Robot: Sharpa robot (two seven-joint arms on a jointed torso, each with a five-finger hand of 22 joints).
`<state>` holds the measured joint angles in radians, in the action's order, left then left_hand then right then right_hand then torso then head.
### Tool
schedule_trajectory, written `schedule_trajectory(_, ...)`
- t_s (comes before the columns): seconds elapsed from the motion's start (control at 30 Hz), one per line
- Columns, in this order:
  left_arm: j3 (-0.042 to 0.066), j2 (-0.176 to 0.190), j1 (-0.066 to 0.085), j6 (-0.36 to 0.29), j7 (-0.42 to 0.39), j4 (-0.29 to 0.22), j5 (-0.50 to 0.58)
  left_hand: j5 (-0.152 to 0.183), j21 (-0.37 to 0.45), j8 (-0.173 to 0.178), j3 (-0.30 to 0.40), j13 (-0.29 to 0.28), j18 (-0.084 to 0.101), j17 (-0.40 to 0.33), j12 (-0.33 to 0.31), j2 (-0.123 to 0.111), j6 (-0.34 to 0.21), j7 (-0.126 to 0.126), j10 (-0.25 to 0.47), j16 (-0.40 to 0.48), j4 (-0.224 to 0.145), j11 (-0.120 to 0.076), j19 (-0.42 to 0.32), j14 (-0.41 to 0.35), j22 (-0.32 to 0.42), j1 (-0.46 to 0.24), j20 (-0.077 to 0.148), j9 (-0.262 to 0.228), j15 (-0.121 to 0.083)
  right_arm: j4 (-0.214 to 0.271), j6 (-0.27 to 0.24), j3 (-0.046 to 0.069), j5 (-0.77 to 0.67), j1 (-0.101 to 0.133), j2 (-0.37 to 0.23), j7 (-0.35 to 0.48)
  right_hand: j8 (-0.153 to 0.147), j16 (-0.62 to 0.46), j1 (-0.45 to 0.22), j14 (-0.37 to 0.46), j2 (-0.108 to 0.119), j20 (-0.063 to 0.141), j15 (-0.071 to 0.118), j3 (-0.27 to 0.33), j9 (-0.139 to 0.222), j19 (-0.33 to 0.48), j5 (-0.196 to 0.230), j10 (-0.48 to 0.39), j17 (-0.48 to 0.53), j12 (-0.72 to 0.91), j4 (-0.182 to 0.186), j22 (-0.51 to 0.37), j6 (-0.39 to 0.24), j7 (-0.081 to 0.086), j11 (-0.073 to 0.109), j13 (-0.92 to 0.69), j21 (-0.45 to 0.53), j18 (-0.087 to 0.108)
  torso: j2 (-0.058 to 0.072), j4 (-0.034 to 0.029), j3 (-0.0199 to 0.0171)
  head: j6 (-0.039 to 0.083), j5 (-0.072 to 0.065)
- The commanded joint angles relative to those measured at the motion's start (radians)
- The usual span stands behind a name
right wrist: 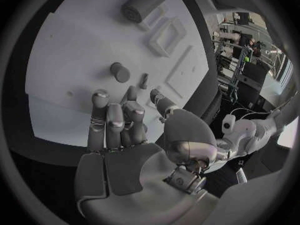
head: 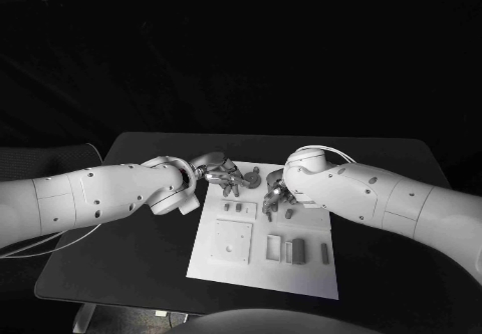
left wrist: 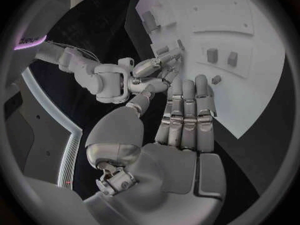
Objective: Assemble the parts on the task board
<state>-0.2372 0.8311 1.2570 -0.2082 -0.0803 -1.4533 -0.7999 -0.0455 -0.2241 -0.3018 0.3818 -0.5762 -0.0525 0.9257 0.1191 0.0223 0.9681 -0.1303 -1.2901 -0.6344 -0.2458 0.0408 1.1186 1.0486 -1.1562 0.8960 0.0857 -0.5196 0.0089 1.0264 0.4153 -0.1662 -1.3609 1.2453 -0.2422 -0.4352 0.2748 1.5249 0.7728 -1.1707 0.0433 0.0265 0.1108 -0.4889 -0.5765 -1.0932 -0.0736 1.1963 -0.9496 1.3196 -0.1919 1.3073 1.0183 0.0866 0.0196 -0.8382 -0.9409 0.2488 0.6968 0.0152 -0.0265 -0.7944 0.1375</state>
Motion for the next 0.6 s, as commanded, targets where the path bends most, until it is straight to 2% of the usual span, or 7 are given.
schedule_trajectory(0.03,0.001,-0.002,0.001,0.012,-0.003,-0.003,0.007,-0.005,0.007,0.002,-0.005,0.001,-0.017,-0.001,-0.003,0.001,0.004,0.000,-0.006,-0.006,0.000,0.002,0.000,-0.003,-0.001,-0.008,0.006,0.001,-0.003,0.002,0.008,-0.002,-0.025,-0.001,0.005,0.013,0.001,0.005,0.003,-0.018,0.007,0.005,0.009,-0.003,0.001,0.000,0.006,0.001,0.000,0.006,-0.007,0.018,0.004,0.001,0.005,-0.001,-0.006,0.013,0.000,-0.0006,-0.0002,-0.002,0.000)
schedule_trajectory(0.27,0.001,-0.002,0.001,0.014,-0.001,-0.005,0.007,-0.005,0.007,0.002,-0.005,0.001,-0.017,0.000,-0.004,0.002,0.004,0.000,-0.007,-0.006,-0.002,0.001,0.001,-0.003,-0.001,-0.005,0.006,0.001,-0.003,-0.004,0.008,-0.014,-0.037,-0.004,0.010,0.017,0.001,0.006,0.008,-0.018,0.005,0.005,0.009,-0.005,0.001,0.000,0.006,0.001,-0.001,0.005,-0.022,0.018,0.006,0.001,0.005,-0.002,-0.007,0.013,0.000,-0.0005,0.0002,-0.003,0.001)
schedule_trajectory(0.6,0.001,-0.004,0.001,0.014,0.001,-0.006,0.007,-0.005,0.008,0.002,-0.005,0.001,-0.017,0.000,-0.004,0.003,0.005,0.000,-0.007,-0.006,-0.003,0.001,0.001,-0.003,-0.001,-0.003,0.006,0.001,-0.003,-0.009,0.005,-0.020,-0.049,-0.010,0.019,0.024,0.000,0.005,0.013,-0.017,0.003,0.004,0.009,-0.007,0.001,0.000,0.006,0.002,0.001,0.005,-0.037,0.018,0.006,0.001,0.004,-0.003,-0.008,0.013,0.000,0.0004,-0.0001,-0.006,0.003)
